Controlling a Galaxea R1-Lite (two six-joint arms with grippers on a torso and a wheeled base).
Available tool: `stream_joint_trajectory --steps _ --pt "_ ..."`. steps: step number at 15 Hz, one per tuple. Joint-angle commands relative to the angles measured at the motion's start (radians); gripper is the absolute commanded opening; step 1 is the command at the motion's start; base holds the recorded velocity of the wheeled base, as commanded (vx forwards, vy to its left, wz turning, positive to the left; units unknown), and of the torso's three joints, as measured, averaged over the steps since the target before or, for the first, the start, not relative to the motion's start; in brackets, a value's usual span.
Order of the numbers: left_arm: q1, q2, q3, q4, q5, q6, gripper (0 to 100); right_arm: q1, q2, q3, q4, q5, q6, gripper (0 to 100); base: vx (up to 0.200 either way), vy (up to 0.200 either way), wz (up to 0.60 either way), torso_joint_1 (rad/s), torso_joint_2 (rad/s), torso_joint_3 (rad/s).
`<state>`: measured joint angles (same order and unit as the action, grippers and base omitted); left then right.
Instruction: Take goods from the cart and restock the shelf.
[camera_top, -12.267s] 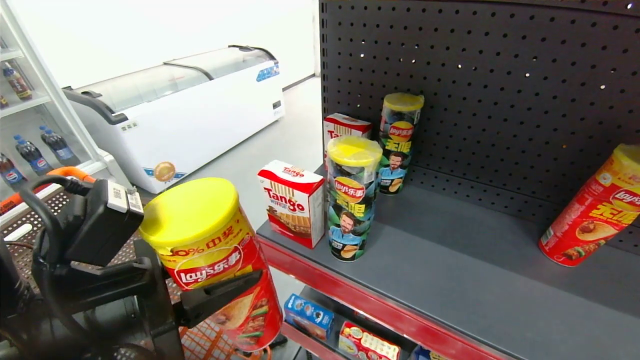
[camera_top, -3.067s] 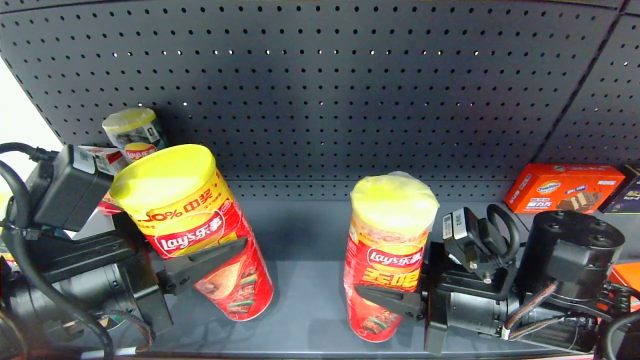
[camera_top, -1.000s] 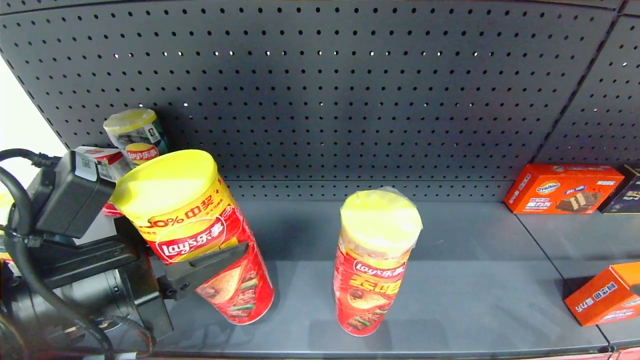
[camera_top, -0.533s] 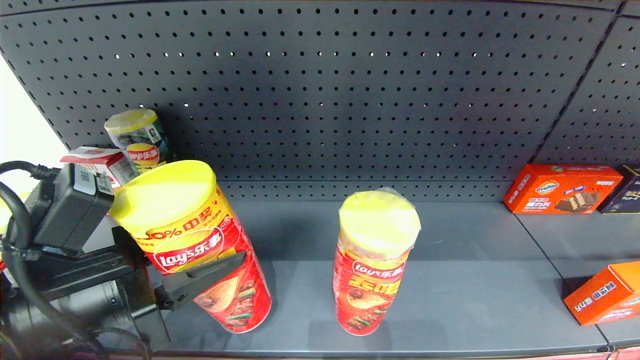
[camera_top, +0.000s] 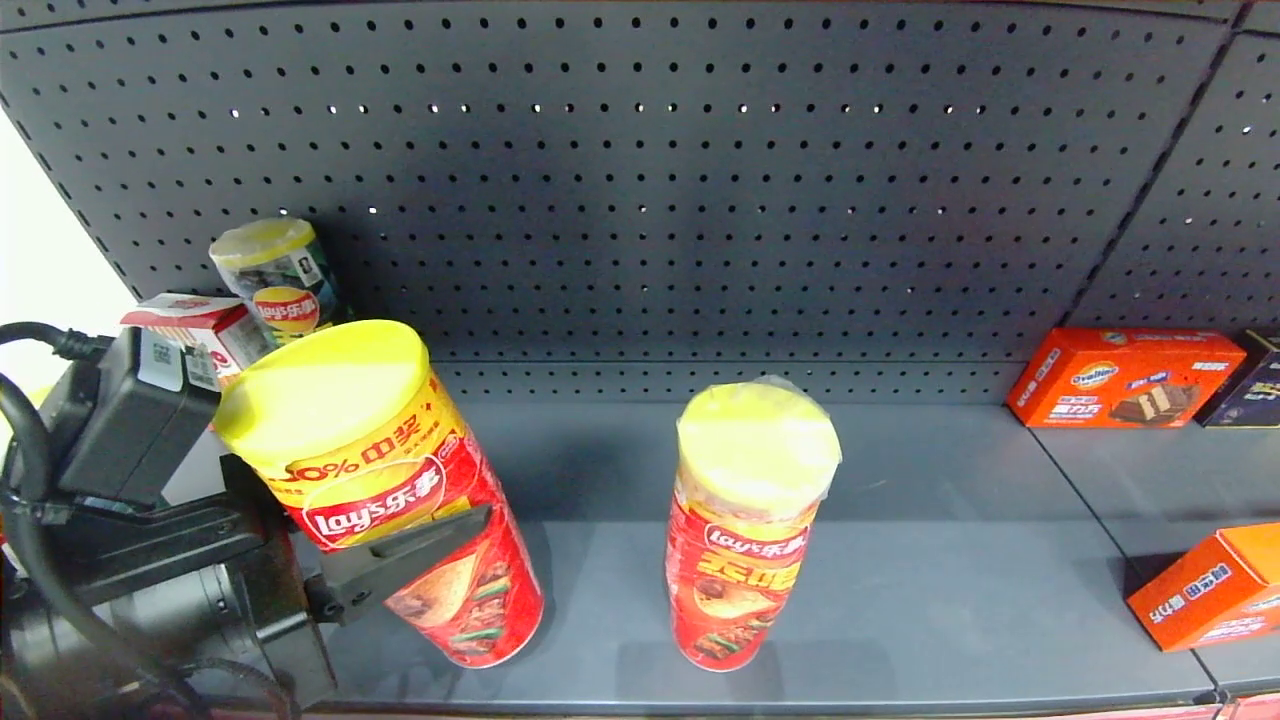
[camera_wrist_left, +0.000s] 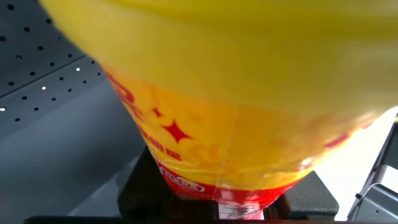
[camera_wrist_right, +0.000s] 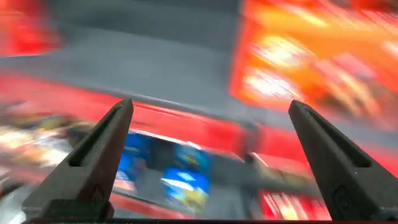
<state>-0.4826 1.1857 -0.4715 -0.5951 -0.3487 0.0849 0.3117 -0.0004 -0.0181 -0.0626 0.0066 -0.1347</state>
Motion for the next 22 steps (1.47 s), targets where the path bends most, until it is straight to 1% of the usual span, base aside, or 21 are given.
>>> stream_joint_trajectory --steps 1,2,3,4,5,9,10,11,12,13,14,17,22 --pt "-0.002 0.000 -0.001 0.000 -0.003 -0.001 0 0.001 0.000 0.018 -0.006 0.050 -0.005 100 0.000 0.000 0.00 0.000 0.00 0.000" --pt "-0.004 0.000 0.001 0.000 -0.009 0.001 0 -0.008 0.000 0.018 0.013 0.061 0.044 100 0.000 0.000 0.00 0.000 0.00 0.000" --pt "-0.005 0.002 -0.001 0.000 -0.013 -0.001 0 -0.014 0.000 0.018 0.067 -0.025 0.150 100 0.000 0.000 0.00 0.000 0.00 0.000" --pt "-0.005 0.000 -0.001 -0.002 -0.013 0.001 0 -0.016 0.000 0.017 0.072 -0.045 0.156 100 0.000 0.000 0.00 0.000 0.00 0.000" --pt "-0.005 0.000 -0.004 0.000 -0.013 0.001 0 -0.017 0.000 0.015 0.072 -0.043 0.116 100 0.000 0.000 0.00 0.000 0.00 0.000" --pt "-0.005 -0.002 -0.001 0.000 -0.015 0.001 0 -0.042 0.069 0.017 0.070 -0.045 0.118 100 0.000 0.000 0.00 0.000 0.00 0.000" --pt "-0.005 -0.002 -0.001 0.000 -0.015 0.001 0 -0.175 0.129 0.017 0.070 -0.045 0.116 100 0.000 0.000 0.00 0.000 0.00 0.000" --pt "-0.005 -0.002 -0.001 0.000 -0.015 0.001 0 -0.272 0.128 0.017 0.069 -0.045 0.116 100 0.000 0.000 0.00 0.000 0.00 0.000" --pt "-0.005 -0.002 -0.001 0.000 -0.015 0.001 0 -0.327 0.112 0.018 0.069 -0.042 0.116 100 0.000 0.000 0.00 0.000 0.00 0.000" --pt "-0.005 -0.002 -0.001 0.000 -0.015 0.001 0 -0.341 0.043 0.018 0.069 -0.039 0.118 100 0.000 0.000 0.00 0.000 0.00 0.000" --pt "-0.005 -0.002 -0.001 -0.002 -0.015 0.003 0 -0.330 0.007 0.018 0.066 -0.036 0.116 100 0.000 0.000 0.00 0.000 0.00 0.000" --pt "-0.025 -0.002 -0.001 0.000 -0.015 0.003 0 -0.326 0.000 0.018 0.064 -0.036 0.119 100 0.000 0.000 0.00 0.000 0.00 0.000" --pt "-0.025 -0.020 -0.012 0.008 -0.012 0.001 0 -0.326 0.000 0.018 0.064 -0.036 0.119 100 0.000 0.000 0.00 0.000 0.00 0.000"
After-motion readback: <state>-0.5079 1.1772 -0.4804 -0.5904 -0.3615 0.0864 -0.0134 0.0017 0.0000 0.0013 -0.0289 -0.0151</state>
